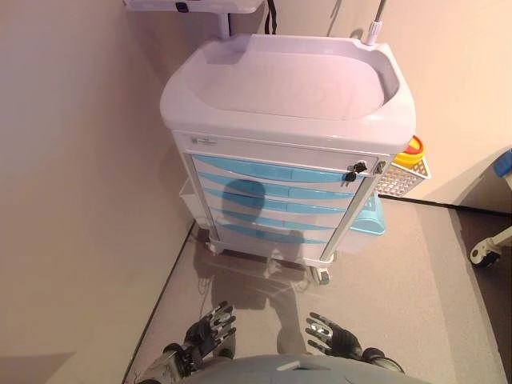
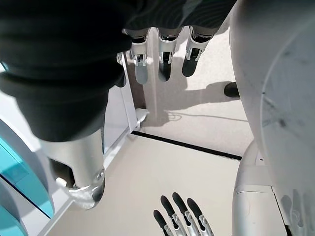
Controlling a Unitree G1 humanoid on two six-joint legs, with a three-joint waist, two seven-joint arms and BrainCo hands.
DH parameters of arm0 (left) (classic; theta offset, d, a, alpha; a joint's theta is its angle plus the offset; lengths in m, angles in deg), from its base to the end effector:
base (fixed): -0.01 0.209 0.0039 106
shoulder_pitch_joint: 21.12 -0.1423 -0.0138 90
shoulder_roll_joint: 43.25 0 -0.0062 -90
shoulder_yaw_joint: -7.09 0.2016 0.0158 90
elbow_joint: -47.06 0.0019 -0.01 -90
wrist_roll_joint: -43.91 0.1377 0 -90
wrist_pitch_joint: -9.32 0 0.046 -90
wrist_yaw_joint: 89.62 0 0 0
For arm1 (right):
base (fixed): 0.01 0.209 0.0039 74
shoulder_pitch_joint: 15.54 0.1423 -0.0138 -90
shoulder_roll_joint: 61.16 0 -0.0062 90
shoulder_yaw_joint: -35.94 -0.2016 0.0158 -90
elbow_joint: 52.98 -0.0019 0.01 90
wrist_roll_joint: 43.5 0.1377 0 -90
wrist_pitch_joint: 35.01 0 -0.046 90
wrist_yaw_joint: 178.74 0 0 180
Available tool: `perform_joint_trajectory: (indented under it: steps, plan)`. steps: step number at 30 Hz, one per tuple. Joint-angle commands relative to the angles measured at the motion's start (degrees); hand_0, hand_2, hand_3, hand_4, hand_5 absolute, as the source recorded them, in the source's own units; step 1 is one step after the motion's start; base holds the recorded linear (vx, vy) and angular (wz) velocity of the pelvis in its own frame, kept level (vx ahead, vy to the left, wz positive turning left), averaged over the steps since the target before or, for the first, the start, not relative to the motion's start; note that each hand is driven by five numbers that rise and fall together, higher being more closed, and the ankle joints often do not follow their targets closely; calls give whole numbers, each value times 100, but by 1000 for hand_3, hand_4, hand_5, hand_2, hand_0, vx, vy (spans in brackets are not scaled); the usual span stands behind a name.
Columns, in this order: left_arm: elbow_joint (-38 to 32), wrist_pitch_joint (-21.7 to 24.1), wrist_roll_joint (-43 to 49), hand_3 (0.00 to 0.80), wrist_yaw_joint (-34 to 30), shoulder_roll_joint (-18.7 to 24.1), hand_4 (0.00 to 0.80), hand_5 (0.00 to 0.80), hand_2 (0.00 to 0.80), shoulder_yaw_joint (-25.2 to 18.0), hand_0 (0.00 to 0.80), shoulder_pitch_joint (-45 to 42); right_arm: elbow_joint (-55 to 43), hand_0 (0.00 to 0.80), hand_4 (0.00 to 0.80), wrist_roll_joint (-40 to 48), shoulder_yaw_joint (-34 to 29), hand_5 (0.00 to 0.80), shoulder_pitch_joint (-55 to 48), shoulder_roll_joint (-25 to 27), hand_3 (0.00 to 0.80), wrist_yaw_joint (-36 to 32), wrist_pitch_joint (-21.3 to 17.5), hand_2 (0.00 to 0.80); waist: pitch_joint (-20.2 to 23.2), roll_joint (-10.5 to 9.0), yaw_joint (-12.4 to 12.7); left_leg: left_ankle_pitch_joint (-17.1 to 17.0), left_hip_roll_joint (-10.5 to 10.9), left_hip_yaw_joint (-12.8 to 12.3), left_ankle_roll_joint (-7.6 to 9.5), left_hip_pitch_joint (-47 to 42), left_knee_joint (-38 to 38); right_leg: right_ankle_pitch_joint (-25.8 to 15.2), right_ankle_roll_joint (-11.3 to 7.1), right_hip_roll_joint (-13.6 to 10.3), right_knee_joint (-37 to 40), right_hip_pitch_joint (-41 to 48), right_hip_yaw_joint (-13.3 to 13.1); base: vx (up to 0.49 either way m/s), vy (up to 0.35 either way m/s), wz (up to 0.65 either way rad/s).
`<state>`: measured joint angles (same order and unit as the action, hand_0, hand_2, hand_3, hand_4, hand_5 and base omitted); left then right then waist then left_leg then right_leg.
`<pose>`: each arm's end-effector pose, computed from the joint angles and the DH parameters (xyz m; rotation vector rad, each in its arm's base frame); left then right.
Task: Open the drawer and pick up the medicine
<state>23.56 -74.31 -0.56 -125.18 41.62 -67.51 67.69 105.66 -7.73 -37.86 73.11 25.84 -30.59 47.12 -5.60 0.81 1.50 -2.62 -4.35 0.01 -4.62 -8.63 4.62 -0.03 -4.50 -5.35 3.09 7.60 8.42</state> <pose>0.0775 0.2008 -0.1342 -0.6401 0.8906 -0.2056 0.0713 -0.2153 -0.1334 0.4453 0.9861 0.2193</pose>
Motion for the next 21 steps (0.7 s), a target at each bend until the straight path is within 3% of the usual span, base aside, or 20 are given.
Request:
perform_joint_trajectory:
  steps: [1,8,17,21]
  plan:
    - [136,46,24,0,-165,-166,0,0,0,-41,0,324,-55,0,0,-31,97,0,290,-41,0,-240,-178,0,-17,-102,57,266,403,-36,149,311,-204,22,-124,6,-277,-157,223,0,0,0]
    - [-8,138,-431,0,-334,-123,0,0,0,-63,0,289,-87,0,0,12,64,0,301,10,0,-277,-147,0,-24,-91,77,252,397,-31,144,335,-201,14,-128,3,-272,-173,228,0,0,0]
    - [-41,714,-378,0,-68,-150,0,0,0,-82,0,285,-96,0,0,71,62,0,293,-33,0,-245,-157,0,-14,-126,106,250,405,-18,147,335,-205,12,-121,12,-267,-161,244,0,0,0]
    - [-56,401,-421,0,-309,-151,0,0,0,-89,0,268,-90,0,0,76,49,0,285,-27,0,-281,-178,0,-22,-134,110,258,403,-20,148,327,-202,11,-120,13,-263,-155,244,0,0,0]
